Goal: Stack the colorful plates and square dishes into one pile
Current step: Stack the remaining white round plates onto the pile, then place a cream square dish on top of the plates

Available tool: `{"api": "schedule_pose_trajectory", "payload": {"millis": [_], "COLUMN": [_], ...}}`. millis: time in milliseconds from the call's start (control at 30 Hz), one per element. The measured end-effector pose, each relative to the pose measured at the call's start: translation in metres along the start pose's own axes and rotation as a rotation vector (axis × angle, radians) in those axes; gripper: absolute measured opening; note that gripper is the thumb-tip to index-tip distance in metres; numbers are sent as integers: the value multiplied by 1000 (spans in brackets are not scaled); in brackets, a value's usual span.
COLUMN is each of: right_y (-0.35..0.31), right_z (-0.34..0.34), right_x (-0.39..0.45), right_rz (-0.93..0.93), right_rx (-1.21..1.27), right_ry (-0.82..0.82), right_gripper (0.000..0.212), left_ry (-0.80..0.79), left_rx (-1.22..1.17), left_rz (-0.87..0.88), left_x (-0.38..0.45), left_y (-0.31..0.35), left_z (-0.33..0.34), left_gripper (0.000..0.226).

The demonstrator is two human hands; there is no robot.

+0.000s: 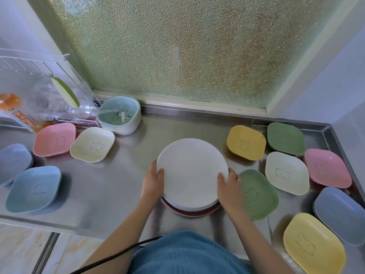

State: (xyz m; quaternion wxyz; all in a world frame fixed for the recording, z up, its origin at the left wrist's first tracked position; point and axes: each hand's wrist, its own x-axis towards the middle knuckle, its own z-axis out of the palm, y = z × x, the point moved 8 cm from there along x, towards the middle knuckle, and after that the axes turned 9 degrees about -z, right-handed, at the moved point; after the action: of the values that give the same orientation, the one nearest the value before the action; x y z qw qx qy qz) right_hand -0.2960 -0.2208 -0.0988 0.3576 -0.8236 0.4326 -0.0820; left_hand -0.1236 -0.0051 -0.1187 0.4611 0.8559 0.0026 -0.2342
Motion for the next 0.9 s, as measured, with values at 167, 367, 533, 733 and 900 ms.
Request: {"api": "schedule_pose_trajectory", "payload": {"millis": [167, 367, 533, 733, 900], "right_y": [-2, -20, -56, -111, -140], "right_z": [3, 19, 55, 109, 145], "right_x": [4, 7, 4, -14, -31], "right_rz": [-15, -61, -102, -131, -120], "right_rx": [37, 23, -13, -17, -10], "right_ry": [-14, -47, -74, -92, -83], "right_gripper": [46, 43, 44, 44, 45], "left_ry": [-1, 62, 123, 150, 115], "left_rx": [5, -36, -52, -20, -9], "left_rz": [7, -12, -64, -79, -64], "left_x": [0, 1, 4, 26, 43], "left_y": [0, -12, -39, -69, -82], "left_z": [1, -18, -62, -130, -175], "left_gripper": [31, 28, 32, 34, 36]}}
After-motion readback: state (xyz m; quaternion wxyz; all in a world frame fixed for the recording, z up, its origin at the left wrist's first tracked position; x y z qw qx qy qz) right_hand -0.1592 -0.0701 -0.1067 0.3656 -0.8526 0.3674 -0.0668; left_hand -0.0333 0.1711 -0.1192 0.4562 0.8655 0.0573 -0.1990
